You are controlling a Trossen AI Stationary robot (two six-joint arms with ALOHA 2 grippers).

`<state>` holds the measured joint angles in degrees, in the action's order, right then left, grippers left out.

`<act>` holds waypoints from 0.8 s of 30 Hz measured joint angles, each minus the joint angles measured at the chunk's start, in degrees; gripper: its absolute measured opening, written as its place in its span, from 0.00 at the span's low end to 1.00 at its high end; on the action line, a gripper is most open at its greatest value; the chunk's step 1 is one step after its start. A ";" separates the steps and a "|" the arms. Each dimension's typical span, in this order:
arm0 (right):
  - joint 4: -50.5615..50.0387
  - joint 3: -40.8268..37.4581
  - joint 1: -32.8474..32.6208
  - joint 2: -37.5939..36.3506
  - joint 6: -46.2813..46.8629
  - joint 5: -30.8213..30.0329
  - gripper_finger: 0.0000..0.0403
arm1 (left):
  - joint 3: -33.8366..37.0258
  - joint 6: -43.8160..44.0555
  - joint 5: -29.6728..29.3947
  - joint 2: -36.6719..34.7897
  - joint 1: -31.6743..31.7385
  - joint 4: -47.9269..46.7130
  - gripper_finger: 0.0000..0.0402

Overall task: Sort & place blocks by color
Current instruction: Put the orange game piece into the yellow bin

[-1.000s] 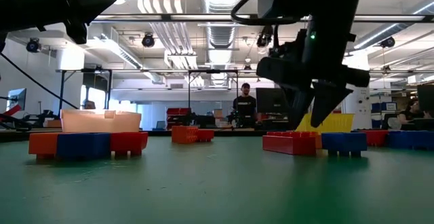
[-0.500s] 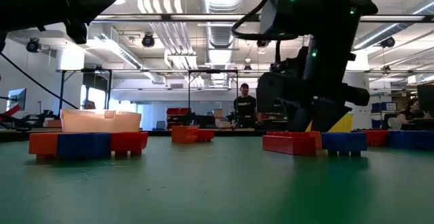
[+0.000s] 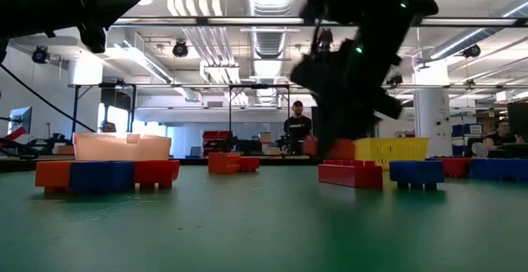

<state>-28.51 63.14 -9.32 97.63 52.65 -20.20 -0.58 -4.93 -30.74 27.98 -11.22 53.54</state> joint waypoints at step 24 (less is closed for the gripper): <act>32.18 0.58 0.84 -0.08 -32.55 -8.27 0.33 | -0.02 0.09 -0.20 0.86 0.00 -0.04 0.00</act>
<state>3.67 63.73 -8.49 97.54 20.09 -28.47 -0.60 -4.84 -30.94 28.84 -11.22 53.50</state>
